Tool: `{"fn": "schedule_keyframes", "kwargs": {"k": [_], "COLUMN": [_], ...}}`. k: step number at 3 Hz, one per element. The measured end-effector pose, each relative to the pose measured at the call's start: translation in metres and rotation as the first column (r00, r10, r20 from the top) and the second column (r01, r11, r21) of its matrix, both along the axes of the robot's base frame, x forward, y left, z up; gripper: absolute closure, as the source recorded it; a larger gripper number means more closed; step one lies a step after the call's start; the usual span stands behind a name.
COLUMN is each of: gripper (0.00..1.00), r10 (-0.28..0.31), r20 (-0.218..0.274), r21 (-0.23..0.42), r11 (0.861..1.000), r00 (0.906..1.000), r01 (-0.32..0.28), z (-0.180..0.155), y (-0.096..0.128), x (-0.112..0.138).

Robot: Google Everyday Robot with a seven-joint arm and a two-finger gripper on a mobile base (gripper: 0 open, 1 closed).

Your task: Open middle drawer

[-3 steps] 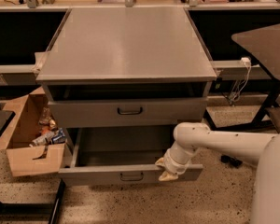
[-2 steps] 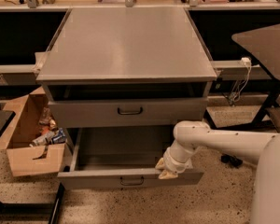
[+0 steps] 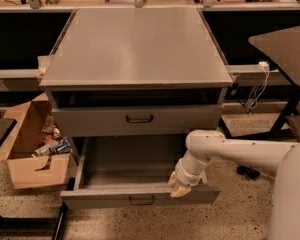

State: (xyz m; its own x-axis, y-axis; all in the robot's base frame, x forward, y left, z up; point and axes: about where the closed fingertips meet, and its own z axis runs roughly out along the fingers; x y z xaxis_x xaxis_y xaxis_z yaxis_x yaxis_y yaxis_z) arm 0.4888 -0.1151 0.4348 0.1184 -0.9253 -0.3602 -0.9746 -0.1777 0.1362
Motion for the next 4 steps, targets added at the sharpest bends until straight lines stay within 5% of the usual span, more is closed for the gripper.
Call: {"fn": "schedule_keyframes", "kwargs": {"k": [3,4], "gripper": [0.04,0.0], "r10": [0.0,0.004], "r20": [0.0,0.006], "r21": [0.0,0.004], "r11": [1.0,1.0], "r00": [1.0,1.0], "r01": [0.0,-0.005], "z": [-0.0001,0.0024], "y": [0.0,0.0006], "x": [-0.0001,-0.0012]}}
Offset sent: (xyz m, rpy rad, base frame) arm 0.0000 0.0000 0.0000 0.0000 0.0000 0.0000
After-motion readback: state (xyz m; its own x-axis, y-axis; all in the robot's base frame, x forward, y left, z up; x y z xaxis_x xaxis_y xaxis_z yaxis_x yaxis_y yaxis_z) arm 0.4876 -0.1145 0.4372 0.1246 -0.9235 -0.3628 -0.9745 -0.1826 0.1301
